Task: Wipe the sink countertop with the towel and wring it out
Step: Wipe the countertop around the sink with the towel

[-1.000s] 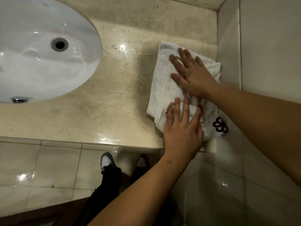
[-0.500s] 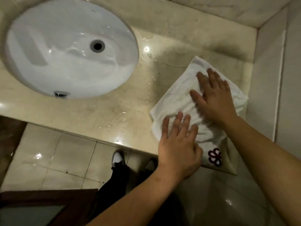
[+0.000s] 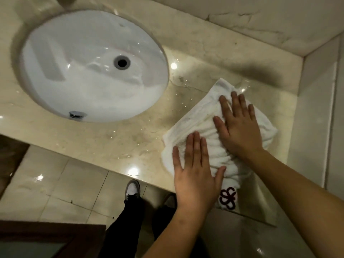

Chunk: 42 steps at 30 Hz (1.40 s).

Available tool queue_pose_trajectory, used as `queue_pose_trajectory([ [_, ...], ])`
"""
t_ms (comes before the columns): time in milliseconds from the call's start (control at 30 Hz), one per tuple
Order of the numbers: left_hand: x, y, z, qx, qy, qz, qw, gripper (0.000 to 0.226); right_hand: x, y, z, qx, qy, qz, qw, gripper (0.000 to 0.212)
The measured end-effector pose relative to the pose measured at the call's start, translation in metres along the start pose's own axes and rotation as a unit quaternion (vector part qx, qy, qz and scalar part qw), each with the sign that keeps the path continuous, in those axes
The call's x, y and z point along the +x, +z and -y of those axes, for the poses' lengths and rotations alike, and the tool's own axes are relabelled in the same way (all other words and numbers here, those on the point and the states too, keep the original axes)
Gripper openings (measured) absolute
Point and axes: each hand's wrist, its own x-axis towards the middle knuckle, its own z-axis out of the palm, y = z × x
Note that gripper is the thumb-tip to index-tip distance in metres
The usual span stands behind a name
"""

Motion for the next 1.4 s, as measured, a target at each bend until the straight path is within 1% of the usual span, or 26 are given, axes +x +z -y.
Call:
queue_pose_trajectory([
  [133,0.01,-0.015,0.045,0.0,0.004,-0.004,1.0,0.087,0.022,0.003,0.044,0.0,-0.019,-0.001,1.0,0.07],
  [233,0.019,-0.026,0.078,0.021,0.009,-0.012,1.0,0.086,0.038,0.003,0.074,0.005,-0.02,-0.002,1.0,0.071],
  [400,0.041,-0.04,0.126,0.052,-0.013,-0.026,0.998,0.087,0.075,0.004,0.125,0.012,-0.041,-0.004,0.999,0.07],
  [533,0.054,-0.046,0.147,0.075,-0.006,-0.035,0.997,0.085,0.096,0.005,0.145,0.012,-0.058,-0.013,0.998,0.068],
  [600,0.053,-0.046,0.146,0.073,-0.008,-0.033,0.997,0.083,0.091,0.006,0.143,0.02,-0.05,-0.019,0.998,0.067],
  [700,0.046,-0.045,0.138,0.062,-0.009,-0.033,0.997,0.08,0.073,0.008,0.134,0.036,-0.016,-0.036,0.999,0.067],
  [867,0.02,-0.04,0.106,0.035,0.012,-0.011,0.999,0.074,0.027,0.008,0.104,0.045,0.021,-0.028,0.998,0.069],
  [933,0.002,-0.035,0.078,0.011,-0.014,0.001,1.0,0.074,0.003,0.008,0.091,0.042,0.028,-0.016,0.999,0.071],
  [967,-0.006,-0.033,0.065,0.002,-0.041,0.004,0.999,0.075,-0.008,0.008,0.086,0.039,0.026,-0.011,0.999,0.073],
  [1033,-0.014,-0.028,0.045,-0.009,-0.099,0.007,0.995,0.078,-0.027,0.008,0.077,0.031,-0.003,0.001,1.0,0.074],
  [1100,-0.015,-0.024,0.04,-0.014,-0.136,0.001,0.991,0.078,-0.036,0.009,0.071,0.011,-0.055,0.011,0.998,0.071],
  [1167,-0.014,-0.018,0.046,-0.005,-0.142,-0.004,0.99,0.078,-0.034,0.009,0.072,-0.003,-0.091,0.017,0.996,0.067],
  [1267,-0.016,-0.017,0.06,0.001,-0.141,-0.009,0.99,0.08,-0.029,0.011,0.082,-0.022,-0.119,0.01,0.993,0.065],
  [1400,-0.02,-0.027,0.097,-0.001,-0.144,-0.032,0.989,0.077,-0.019,0.018,0.122,-0.038,-0.14,0.001,0.989,0.066],
])
